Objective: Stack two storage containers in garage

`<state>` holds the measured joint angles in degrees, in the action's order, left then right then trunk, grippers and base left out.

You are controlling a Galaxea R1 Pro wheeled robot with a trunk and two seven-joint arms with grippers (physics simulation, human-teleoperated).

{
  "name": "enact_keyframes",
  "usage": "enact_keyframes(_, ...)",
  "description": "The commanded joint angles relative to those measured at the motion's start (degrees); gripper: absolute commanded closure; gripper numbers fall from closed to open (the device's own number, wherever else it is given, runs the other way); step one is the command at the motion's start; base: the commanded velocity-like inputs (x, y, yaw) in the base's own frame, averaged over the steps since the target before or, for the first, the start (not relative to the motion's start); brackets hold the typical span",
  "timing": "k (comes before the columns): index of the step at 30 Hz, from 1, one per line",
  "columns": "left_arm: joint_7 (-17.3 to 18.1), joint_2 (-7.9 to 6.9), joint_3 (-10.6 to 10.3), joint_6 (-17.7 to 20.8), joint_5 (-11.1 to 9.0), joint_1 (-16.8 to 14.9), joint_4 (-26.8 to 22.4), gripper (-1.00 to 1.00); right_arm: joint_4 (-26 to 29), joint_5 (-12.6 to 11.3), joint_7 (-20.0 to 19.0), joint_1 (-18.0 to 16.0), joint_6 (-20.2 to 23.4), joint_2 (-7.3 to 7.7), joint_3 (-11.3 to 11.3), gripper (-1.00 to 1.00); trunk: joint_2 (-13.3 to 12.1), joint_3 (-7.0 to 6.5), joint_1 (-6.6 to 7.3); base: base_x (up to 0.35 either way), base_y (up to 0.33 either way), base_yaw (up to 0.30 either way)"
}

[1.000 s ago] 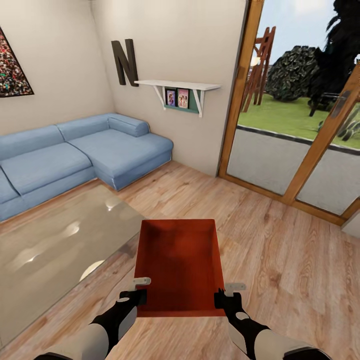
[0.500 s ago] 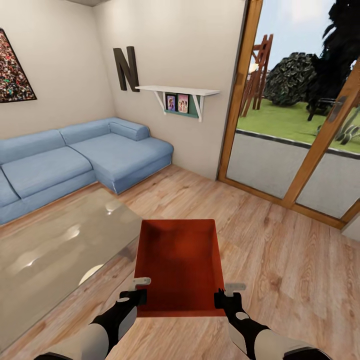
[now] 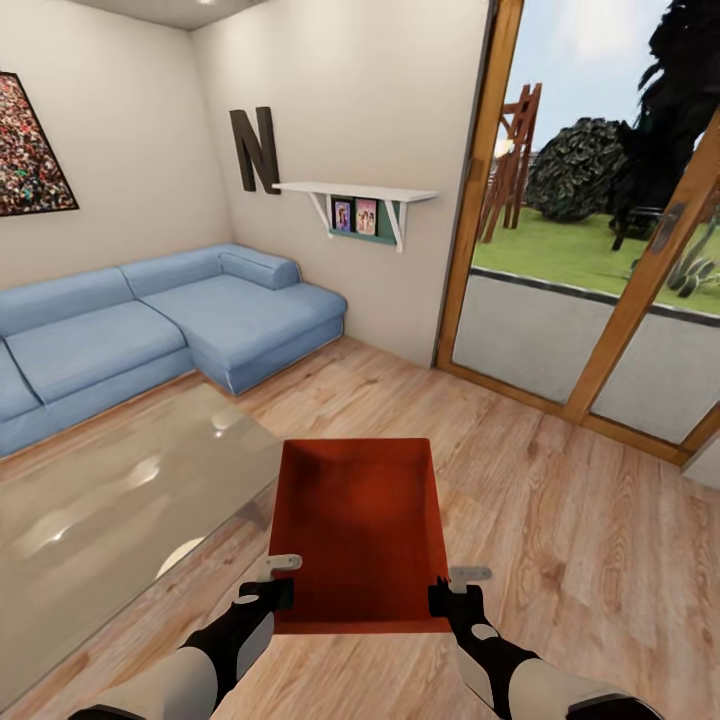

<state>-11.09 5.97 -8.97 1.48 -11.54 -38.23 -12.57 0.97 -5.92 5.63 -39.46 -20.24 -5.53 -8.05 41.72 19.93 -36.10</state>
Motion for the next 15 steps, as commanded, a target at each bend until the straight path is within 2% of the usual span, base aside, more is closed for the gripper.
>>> enact_keyframes(1, -0.86, -0.7, 4.06, -2.17, 0.76, -0.09, -0.26, 1.0, -0.97, -0.94, 0.0, -0.01, -0.33, 0.0, 0.89, 1.0, 0.05, -0.03, -0.01, 0.0, 0.0, 0.0)
enact_keyframes(15, -0.86, -0.61, 4.05, -2.17, 0.81, -0.09, -0.35, 1.0, -0.97, -0.94, 0.0, -0.01, -0.33, 0.0, 0.88, 1.0, 0.05, -1.34, -0.01, 0.0, 0.0, 0.0)
